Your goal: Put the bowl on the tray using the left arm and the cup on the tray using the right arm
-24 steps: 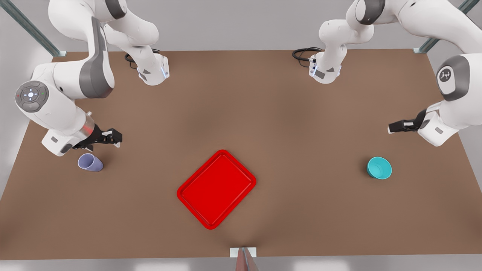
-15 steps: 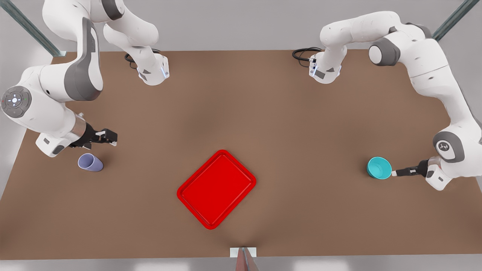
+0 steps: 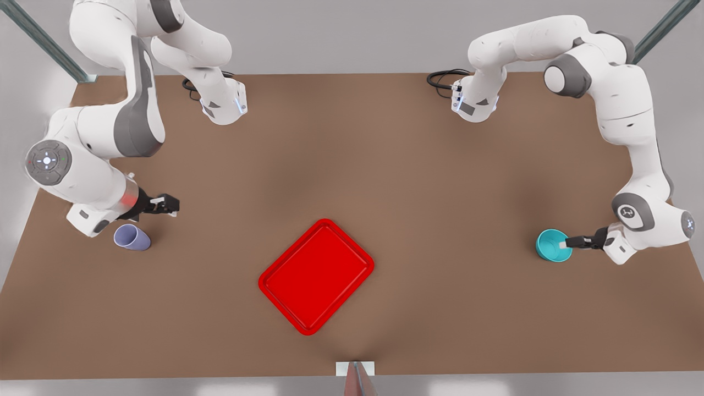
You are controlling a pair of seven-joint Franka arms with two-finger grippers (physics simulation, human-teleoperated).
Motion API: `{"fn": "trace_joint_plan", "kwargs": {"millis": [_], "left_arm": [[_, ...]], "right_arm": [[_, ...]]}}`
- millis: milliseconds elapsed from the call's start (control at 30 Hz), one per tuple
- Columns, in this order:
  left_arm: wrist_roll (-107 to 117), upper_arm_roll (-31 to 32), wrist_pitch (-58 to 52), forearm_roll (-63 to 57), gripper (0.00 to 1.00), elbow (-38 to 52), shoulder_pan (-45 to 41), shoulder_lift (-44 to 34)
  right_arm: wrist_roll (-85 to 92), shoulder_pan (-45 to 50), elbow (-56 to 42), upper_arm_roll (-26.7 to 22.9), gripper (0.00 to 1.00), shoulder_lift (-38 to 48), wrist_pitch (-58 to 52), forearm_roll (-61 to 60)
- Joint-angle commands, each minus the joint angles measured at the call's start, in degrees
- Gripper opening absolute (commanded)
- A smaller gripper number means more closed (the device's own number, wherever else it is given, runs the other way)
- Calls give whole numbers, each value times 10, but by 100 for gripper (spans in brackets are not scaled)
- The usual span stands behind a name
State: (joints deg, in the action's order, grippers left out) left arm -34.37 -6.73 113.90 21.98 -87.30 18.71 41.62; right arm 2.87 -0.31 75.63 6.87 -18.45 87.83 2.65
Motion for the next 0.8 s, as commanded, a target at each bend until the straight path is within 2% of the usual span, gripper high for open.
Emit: {"fn": "trace_joint_plan", "kwargs": {"millis": [0,67,133,167,267,333,400,433,667,700,767], "left_arm": [[0,-1,0,-4,100,-1,0,0],[0,-1,0,-4,100,-1,4,7],[2,-2,2,-4,100,-1,4,16],[2,-2,2,-4,100,-1,4,19],[4,-2,3,-3,100,-1,3,31],[8,-2,3,-3,100,-1,2,31],[16,-2,3,-3,62,-1,1,32],[16,-2,4,-3,52,-1,1,34],[23,-2,4,-3,49,-1,-1,45],[23,-2,4,-3,48,-1,0,46],[43,-2,4,-3,35,-1,-2,46]], "right_arm": [[-1,-7,-1,0,100,-2,1,-1],[-1,-17,58,0,100,5,15,-6],[3,-49,190,-1,100,84,113,-3],[4,-51,224,0,100,101,132,17],[2,-95,230,0,100,92,171,33],[4,-120,229,-1,100,54,213,35],[7,-140,228,-1,100,37,215,37],[14,-151,229,0,100,22,221,50],[58,-195,231,0,100,-4,256,50],[57,-200,229,-1,100,-10,270,50],[71,-216,229,-1,100,-25,308,50]]}}
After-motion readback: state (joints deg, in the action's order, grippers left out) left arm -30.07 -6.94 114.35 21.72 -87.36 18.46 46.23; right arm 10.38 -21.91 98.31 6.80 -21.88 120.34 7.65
